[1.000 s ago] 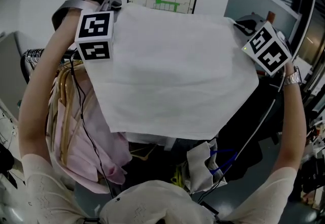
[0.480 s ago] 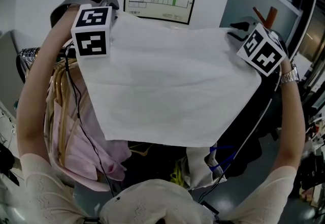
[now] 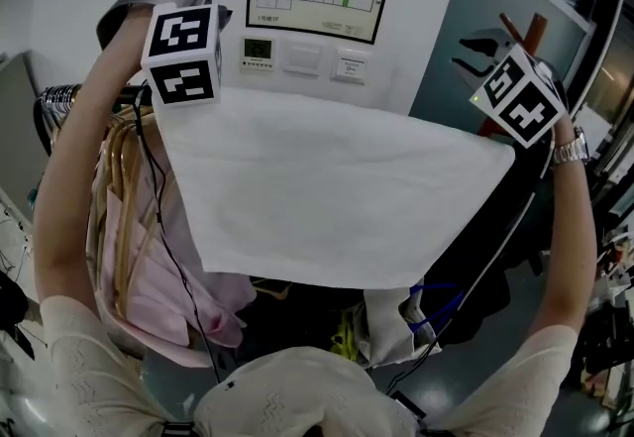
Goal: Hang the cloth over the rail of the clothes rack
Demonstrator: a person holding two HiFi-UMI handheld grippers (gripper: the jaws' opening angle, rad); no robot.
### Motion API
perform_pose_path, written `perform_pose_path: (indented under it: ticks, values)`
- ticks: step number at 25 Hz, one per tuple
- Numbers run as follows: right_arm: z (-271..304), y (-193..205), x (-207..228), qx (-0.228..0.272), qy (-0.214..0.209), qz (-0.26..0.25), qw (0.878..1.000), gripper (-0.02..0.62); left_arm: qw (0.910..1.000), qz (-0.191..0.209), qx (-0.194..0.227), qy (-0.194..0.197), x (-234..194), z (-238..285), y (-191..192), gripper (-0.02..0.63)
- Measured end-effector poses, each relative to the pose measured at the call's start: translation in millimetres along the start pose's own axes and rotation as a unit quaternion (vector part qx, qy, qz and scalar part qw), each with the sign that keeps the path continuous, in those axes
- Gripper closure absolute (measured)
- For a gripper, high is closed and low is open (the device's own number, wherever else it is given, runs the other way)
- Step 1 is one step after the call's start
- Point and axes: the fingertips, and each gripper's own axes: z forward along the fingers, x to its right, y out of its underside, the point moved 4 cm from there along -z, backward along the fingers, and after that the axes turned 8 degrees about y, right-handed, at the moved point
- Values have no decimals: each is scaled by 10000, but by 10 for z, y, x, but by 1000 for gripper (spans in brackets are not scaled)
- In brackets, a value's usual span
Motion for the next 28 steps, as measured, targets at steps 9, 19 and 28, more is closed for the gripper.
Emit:
perform_pose_path:
  ticks: [9,19,28]
  values:
    - [-369,-169,351,295,1143,211,9928,559,9839,-684,42,-1648,-386,-384,218,567]
    - [-1126,-339,416,729,1924,921,9743,577,9482,-2673,783,-1525,-274,-1063,375,594]
    - [-1862,-717,-257,1534,2236,2045,9406,577,8741,-4040,1892,-1920,248,-1863,81,594]
